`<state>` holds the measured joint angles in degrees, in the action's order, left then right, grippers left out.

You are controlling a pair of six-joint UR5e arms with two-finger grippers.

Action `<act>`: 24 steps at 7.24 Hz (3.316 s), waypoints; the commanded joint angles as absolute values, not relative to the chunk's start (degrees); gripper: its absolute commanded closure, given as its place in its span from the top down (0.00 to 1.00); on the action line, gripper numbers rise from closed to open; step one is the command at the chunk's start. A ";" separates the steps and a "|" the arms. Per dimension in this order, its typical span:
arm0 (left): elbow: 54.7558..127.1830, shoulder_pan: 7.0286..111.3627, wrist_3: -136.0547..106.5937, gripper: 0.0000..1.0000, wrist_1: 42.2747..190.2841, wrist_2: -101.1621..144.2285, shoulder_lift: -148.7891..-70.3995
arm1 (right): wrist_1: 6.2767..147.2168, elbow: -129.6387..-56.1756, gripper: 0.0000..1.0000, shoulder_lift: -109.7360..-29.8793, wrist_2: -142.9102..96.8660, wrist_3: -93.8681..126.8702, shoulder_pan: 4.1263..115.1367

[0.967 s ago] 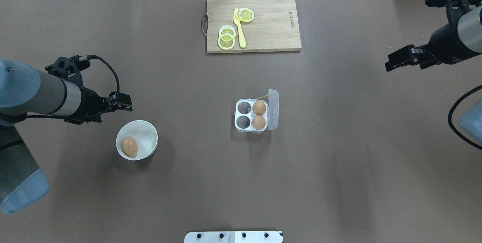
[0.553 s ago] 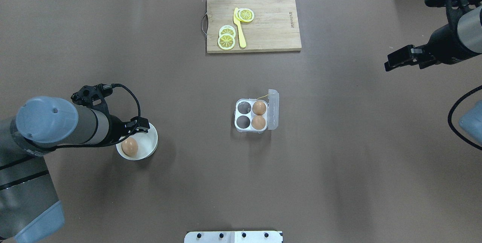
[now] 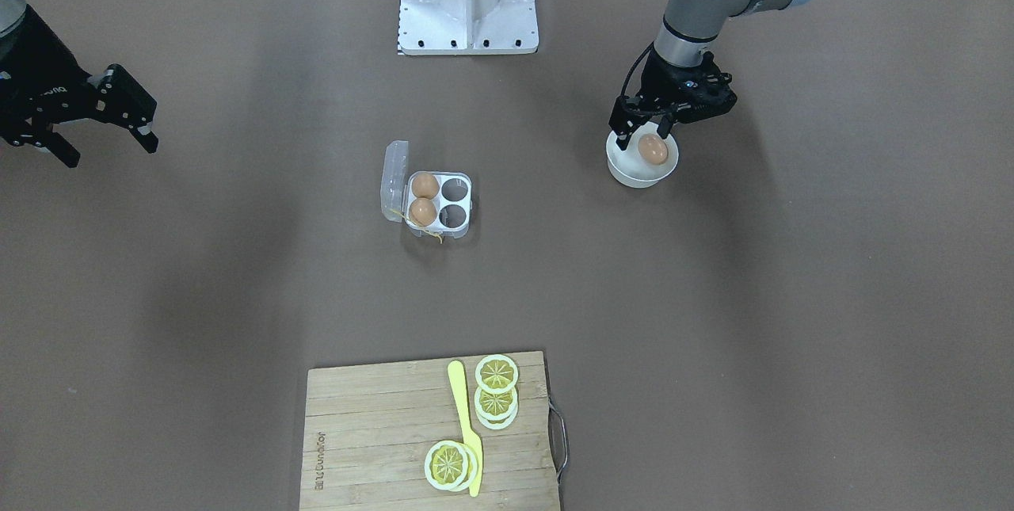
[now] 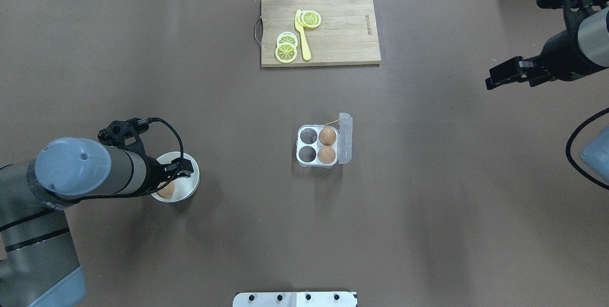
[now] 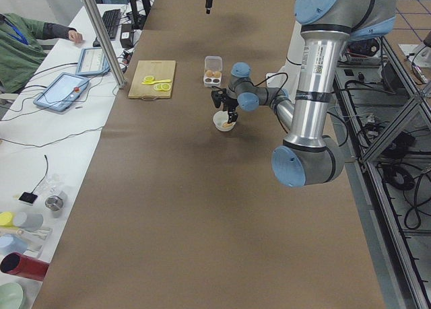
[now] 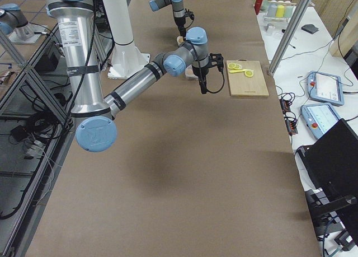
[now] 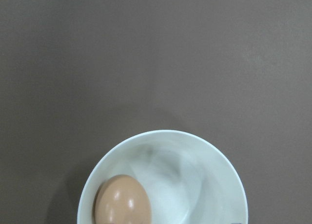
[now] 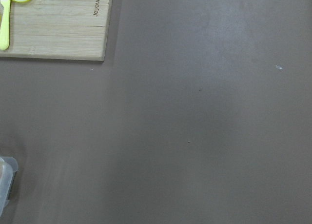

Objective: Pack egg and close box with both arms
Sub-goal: 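Close the left gripper on the brown egg inside the white bowl, then lift the brown egg out of the bowl with the left gripper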

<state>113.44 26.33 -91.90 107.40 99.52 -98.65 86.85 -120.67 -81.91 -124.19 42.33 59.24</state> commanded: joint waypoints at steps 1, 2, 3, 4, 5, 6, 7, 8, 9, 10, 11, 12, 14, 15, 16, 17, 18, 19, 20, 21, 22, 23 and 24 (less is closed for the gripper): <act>112.51 26.28 -89.92 0.84 107.40 99.67 -98.52 | 86.92 -120.50 1.00 -82.00 -124.19 42.36 59.24; 111.37 26.19 -89.91 0.84 107.40 99.67 -98.96 | 86.92 -120.59 1.00 -82.00 -124.19 42.36 59.24; 111.18 26.19 -89.91 0.84 107.40 99.67 -99.05 | 86.92 -120.50 1.00 -82.00 -124.19 42.28 59.24; 110.83 26.10 -89.91 0.84 107.40 99.67 -99.23 | 86.92 -120.41 1.00 -82.00 -124.19 42.28 59.24; 110.31 26.10 -89.91 0.84 107.40 99.67 -99.75 | 86.92 -120.41 1.00 -82.00 -124.19 42.28 59.24; 109.00 26.10 -89.91 0.84 107.40 99.67 -100.80 | 86.92 -120.41 1.00 -82.00 -124.19 42.28 59.24; 108.55 26.10 -89.91 0.84 107.40 99.67 -101.16 | 86.92 -120.41 1.00 -82.00 -124.19 42.28 59.24; 108.46 26.10 -89.83 0.84 107.40 99.49 -101.08 | 86.92 -120.41 1.00 -82.00 -124.10 42.28 59.24; 108.46 26.10 -89.82 0.84 107.40 99.41 -101.07 | 86.92 -120.41 1.00 -82.00 -124.10 42.28 59.24; 108.54 26.10 -86.52 0.84 107.40 99.40 -101.07 | 86.84 -120.41 1.00 -82.00 -124.10 42.28 59.24; 108.46 26.19 -84.92 0.84 107.49 99.40 -100.99 | 86.84 -120.41 1.00 -82.00 -124.10 42.28 59.24; 108.37 26.10 -84.12 0.84 107.49 99.40 -100.90 | 86.84 -120.50 1.00 -82.00 -124.19 42.28 59.24; 108.37 26.28 -76.07 0.75 107.49 99.40 -100.90 | 86.84 -120.41 1.00 -82.00 -124.10 42.28 59.24; 108.46 26.37 -75.68 0.75 107.49 99.49 -100.81 | 86.75 -120.41 1.00 -82.00 -124.10 42.28 59.24; 108.46 26.28 -75.67 0.74 107.49 99.58 -100.81 | 86.75 -120.41 1.00 -82.00 -124.10 42.28 59.24; 108.46 26.28 -75.59 0.67 107.49 99.67 -100.98 | 86.57 -120.41 1.00 -82.00 -124.10 42.28 59.15; 108.54 26.28 -75.67 0.58 107.58 99.67 -100.90 | 86.57 -120.41 1.00 -82.00 -124.10 42.28 59.15; 108.63 26.28 -75.59 0.40 107.49 99.75 -100.99 | 86.57 -120.41 1.00 -82.00 -124.10 42.28 59.15; 109.07 26.45 -75.59 0.11 107.58 99.76 -100.99 | 86.57 -120.41 1.00 -81.91 -124.10 42.28 59.15; 110.46 27.15 -75.59 0.00 107.58 99.76 -100.81 | 86.57 -120.41 1.00 -81.91 -124.10 42.28 59.15; 112.13 29.68 -73.06 0.00 107.58 99.58 -100.72 | 86.57 -120.32 1.00 -81.91 -124.10 42.28 59.15; 113.54 31.80 -68.86 0.00 107.58 99.49 -100.64 | 86.57 -120.32 1.00 -81.91 -124.10 42.28 59.15; 113.82 33.82 -67.43 0.00 107.93 99.41 -101.24 | 86.57 -120.41 1.00 -81.83 -124.10 42.28 59.15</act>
<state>112.88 31.29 -70.19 107.67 99.52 -100.85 86.57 -120.35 -81.89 -124.10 42.28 59.15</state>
